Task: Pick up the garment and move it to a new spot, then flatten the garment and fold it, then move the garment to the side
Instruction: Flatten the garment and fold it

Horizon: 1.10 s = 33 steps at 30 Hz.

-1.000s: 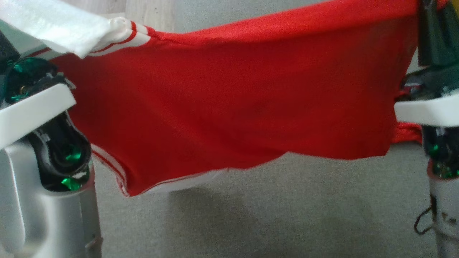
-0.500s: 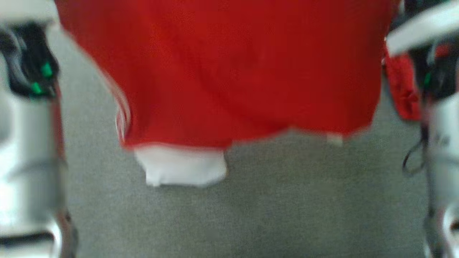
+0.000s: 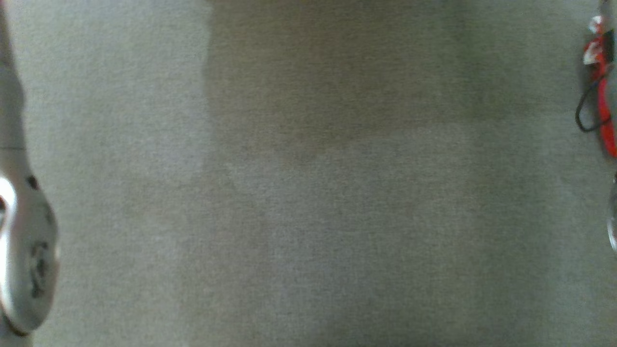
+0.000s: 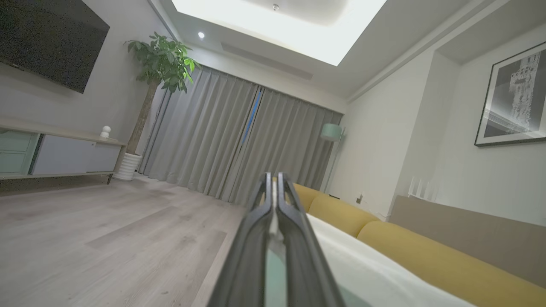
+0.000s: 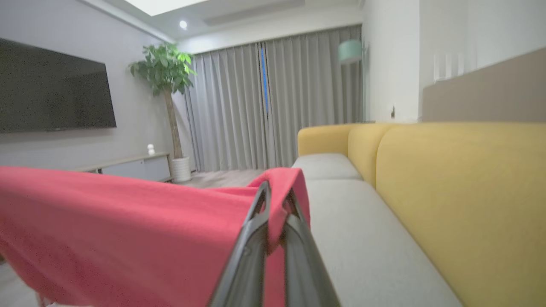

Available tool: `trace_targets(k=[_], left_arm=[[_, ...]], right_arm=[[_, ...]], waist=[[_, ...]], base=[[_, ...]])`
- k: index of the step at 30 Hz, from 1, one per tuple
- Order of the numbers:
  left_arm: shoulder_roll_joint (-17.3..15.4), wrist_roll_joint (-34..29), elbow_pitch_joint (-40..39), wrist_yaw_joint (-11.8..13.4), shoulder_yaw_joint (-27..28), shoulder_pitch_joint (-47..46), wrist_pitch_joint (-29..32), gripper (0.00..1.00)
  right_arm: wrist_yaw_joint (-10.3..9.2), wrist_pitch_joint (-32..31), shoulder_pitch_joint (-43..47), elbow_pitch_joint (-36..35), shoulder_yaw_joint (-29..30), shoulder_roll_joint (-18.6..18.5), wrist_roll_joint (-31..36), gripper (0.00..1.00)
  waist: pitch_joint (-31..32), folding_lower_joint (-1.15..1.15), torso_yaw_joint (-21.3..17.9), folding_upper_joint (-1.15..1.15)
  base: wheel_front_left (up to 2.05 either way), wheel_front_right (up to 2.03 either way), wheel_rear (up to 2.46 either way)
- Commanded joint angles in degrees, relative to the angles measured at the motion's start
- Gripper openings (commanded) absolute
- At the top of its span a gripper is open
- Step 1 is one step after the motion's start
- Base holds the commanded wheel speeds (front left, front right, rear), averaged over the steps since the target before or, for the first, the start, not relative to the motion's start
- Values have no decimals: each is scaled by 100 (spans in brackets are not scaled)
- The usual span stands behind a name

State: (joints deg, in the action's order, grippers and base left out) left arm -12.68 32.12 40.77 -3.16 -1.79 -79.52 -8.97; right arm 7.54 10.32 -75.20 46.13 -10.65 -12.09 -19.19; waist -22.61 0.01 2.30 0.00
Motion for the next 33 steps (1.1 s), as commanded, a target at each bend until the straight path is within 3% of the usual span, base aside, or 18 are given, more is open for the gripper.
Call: trace_targets(k=[1,7,15,22,27,33], left_arm=[[-221,-33,-46,-53,-2,-60,-66,0],[2,-66,567,-331,-427,667,-258,0],[107,27,715,-425,-966,2304,-391,0],[-169,309,74,-431,-1595,3939,-88,0],[-354,446,-425,-423,-1671,4735,59,0],[-496,666,-1472,-152,-1642,5978,378,0]], right_arm=[[-5,64,-53,4,-34,-23,-50,0],[-5,99,587,830,-369,-92,-342,0],[-5,-538,1740,1366,-1043,-284,-798,0],[-5,-1328,2867,866,-1931,-662,-1428,0],[-5,-1558,3393,479,-2188,-847,-1834,0],[-5,-1791,4084,-58,-2467,-1112,-2260,0]], waist=[[-50,-1,97,0],[7,-1,272,0],[533,-1,400,0],[1236,-1,396,0],[1624,-1,330,0],[2101,-1,234,0]], base=[[0,0,0],[0,0,0],[0,0,0],[0,0,0],[0,0,0],[0,0,0]])
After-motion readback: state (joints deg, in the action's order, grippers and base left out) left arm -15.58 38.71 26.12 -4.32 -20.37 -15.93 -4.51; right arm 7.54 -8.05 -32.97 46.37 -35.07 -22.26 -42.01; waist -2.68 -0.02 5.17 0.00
